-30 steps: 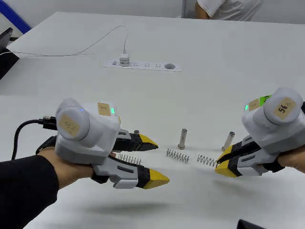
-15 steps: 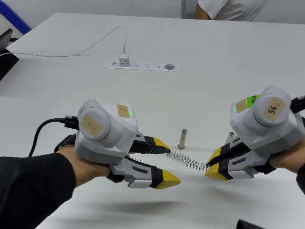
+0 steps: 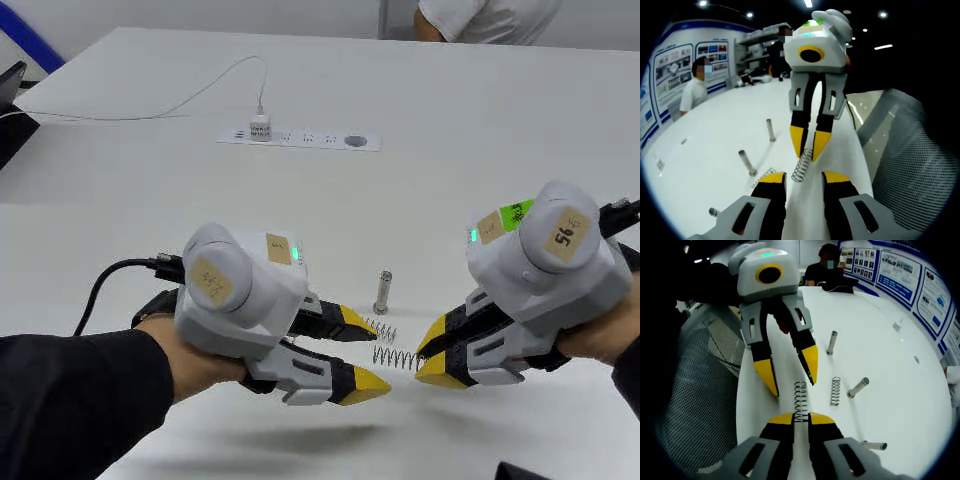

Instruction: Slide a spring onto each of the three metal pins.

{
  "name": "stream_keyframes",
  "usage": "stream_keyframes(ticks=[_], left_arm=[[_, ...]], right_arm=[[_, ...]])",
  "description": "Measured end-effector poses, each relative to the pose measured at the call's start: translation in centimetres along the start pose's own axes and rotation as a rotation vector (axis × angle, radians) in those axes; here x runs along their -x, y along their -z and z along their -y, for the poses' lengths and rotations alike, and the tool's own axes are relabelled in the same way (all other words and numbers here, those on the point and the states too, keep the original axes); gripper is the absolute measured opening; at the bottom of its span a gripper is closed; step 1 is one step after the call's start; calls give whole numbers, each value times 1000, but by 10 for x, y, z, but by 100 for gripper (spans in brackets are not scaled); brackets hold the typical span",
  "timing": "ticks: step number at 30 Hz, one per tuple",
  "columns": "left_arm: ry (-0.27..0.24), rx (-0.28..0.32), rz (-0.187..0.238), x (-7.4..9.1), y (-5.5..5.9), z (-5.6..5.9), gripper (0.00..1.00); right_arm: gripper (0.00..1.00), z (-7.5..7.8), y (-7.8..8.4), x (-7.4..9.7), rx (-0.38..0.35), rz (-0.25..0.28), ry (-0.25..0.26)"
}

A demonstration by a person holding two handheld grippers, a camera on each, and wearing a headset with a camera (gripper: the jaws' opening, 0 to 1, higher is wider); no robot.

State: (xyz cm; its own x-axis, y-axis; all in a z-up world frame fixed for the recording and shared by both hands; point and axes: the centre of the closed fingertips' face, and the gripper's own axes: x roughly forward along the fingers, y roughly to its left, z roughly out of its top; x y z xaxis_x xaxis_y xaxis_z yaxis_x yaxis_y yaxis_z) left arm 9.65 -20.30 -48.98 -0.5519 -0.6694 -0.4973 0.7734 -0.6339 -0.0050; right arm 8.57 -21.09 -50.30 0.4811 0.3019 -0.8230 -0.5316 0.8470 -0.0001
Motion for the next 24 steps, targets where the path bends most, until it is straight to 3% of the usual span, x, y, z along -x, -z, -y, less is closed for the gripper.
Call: stream_keyframes(ticks=[14, 24], left_arm=[[4, -61, -9, -3, 1, 5, 14], [10, -78, -16, -3, 2, 7, 12]], right_arm=[[12, -8, -4, 3, 32, -8, -27], [12, -11, -10, 12, 22, 13, -39]])
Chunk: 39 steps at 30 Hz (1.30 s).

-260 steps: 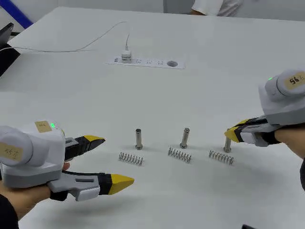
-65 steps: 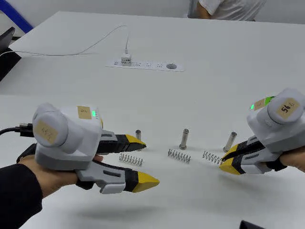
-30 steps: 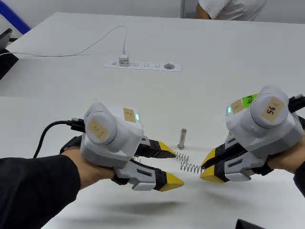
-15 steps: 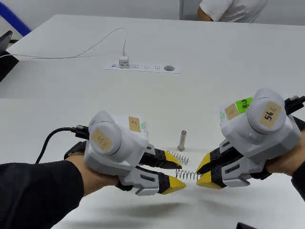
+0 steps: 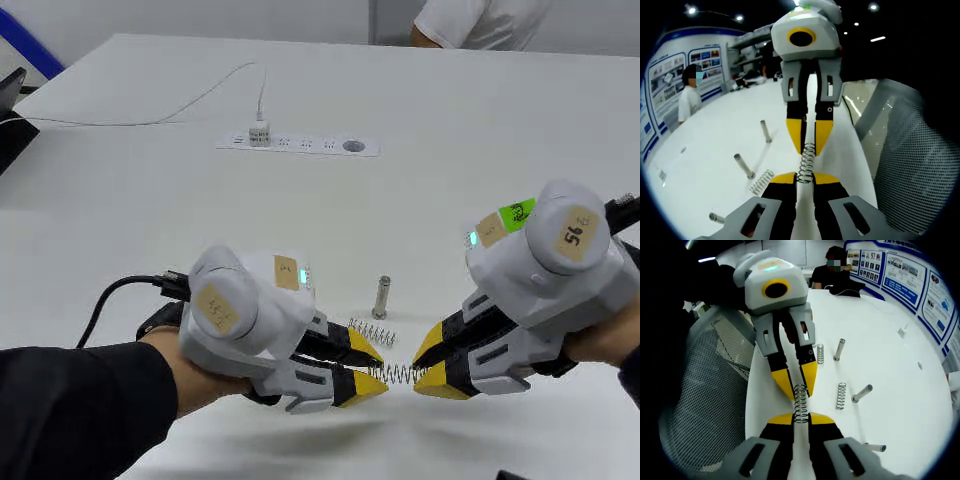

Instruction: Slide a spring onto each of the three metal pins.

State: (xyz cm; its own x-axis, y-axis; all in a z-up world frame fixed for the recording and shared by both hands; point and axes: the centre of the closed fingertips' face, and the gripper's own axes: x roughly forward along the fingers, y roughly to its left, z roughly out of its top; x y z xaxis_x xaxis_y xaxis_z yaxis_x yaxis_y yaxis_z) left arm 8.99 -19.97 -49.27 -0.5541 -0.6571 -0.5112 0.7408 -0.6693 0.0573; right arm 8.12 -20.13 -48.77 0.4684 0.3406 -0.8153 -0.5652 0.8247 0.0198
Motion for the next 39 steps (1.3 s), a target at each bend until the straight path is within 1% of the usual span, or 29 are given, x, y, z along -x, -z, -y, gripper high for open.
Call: stream_keyframes(ticks=[5, 11, 15, 17, 22, 28, 30, 34, 39], left_arm=[[-1, -4, -1, 0, 0, 0, 12], [3, -2, -1, 0, 0, 1, 11], [4, -4, 1, -1, 0, 1, 11], [7, -5, 2, -1, -1, 2, 11], [7, -3, 5, -2, -1, 3, 11], [5, 7, 10, -2, 0, 2, 11], [3, 14, 16, -2, 0, 1, 11], [-1, 16, 21, -1, -1, 0, 11], [-3, 16, 33, -1, -4, 0, 11]], right_arm=[[12, 0, -7, 4, 3, 14, 2], [12, -1, -22, 10, 1, 57, 7], [12, -2, -29, 11, 17, 66, 11], [12, -3, -34, 11, 21, 80, 8], [12, -4, -38, 10, 33, 83, 12], [12, -3, -38, 8, 25, 79, 11], [15, -2, -36, 8, 10, 80, 10], [15, -1, -32, 5, 3, 73, 11], [15, -3, -34, 3, 3, 78, 8]])
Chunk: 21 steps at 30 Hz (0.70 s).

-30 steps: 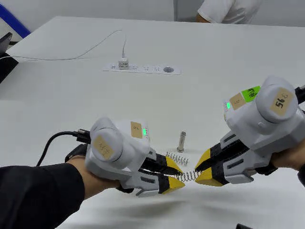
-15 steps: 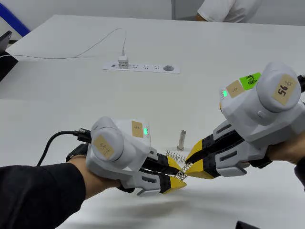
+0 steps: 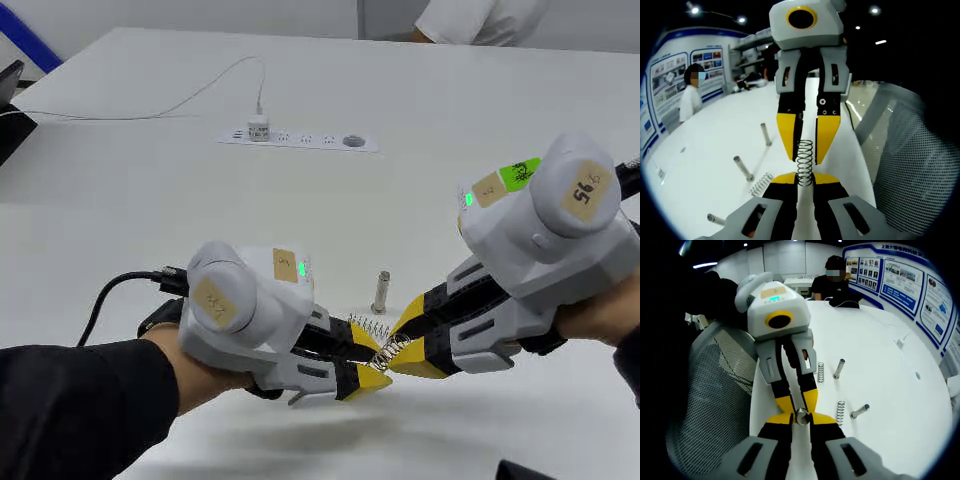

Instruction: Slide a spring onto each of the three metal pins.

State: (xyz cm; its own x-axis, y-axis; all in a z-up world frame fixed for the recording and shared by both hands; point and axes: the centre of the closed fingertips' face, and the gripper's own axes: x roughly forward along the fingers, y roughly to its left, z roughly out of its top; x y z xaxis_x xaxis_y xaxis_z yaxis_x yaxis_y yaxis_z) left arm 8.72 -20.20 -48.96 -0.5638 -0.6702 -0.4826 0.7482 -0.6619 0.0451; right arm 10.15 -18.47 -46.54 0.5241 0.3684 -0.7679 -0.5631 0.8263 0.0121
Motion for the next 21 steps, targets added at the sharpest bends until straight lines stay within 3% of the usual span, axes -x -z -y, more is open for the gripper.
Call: stream_keyframes(ticks=[14, 21], left_arm=[[-7, -4, 11, -1, -2, 0, 11], [-12, 12, 10, -1, -1, -1, 18]], right_arm=[[12, 1, -1, 1, 10, -5, 7], [12, 3, 1, 2, 8, -14, 12]])
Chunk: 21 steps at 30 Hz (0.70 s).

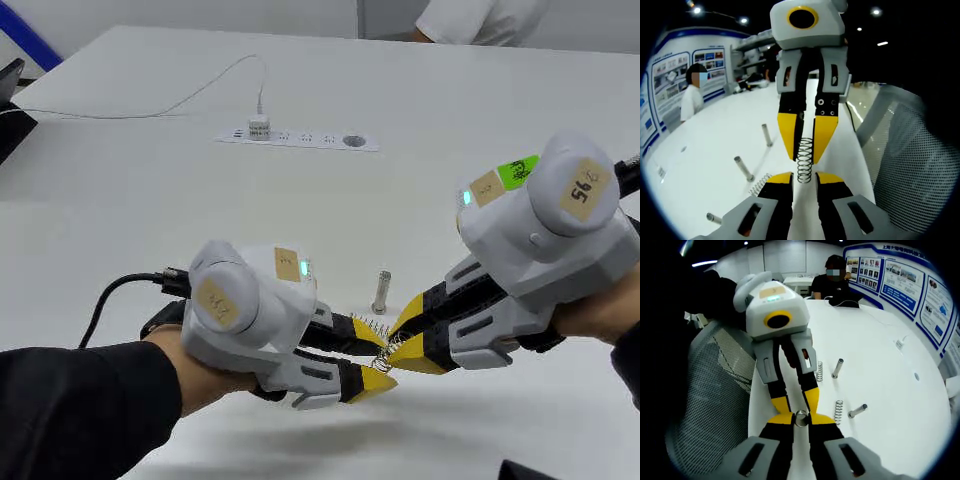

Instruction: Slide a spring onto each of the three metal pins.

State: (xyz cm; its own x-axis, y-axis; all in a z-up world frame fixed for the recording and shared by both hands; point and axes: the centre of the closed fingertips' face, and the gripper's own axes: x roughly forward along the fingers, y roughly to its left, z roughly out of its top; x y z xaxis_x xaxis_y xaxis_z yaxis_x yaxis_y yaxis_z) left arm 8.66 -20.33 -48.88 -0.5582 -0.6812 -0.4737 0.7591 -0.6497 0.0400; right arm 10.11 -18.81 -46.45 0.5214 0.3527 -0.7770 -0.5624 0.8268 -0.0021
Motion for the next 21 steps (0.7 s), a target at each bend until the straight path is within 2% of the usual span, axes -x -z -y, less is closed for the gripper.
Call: stream_keyframes(ticks=[8, 21], left_arm=[[0, 31, -6, 5, 3, -2, 25], [-32, 61, -27, 31, 15, -11, 32]], right_arm=[[12, 2, 7, 3, -8, -19, 8], [12, 10, 18, 13, -21, -47, 30]])
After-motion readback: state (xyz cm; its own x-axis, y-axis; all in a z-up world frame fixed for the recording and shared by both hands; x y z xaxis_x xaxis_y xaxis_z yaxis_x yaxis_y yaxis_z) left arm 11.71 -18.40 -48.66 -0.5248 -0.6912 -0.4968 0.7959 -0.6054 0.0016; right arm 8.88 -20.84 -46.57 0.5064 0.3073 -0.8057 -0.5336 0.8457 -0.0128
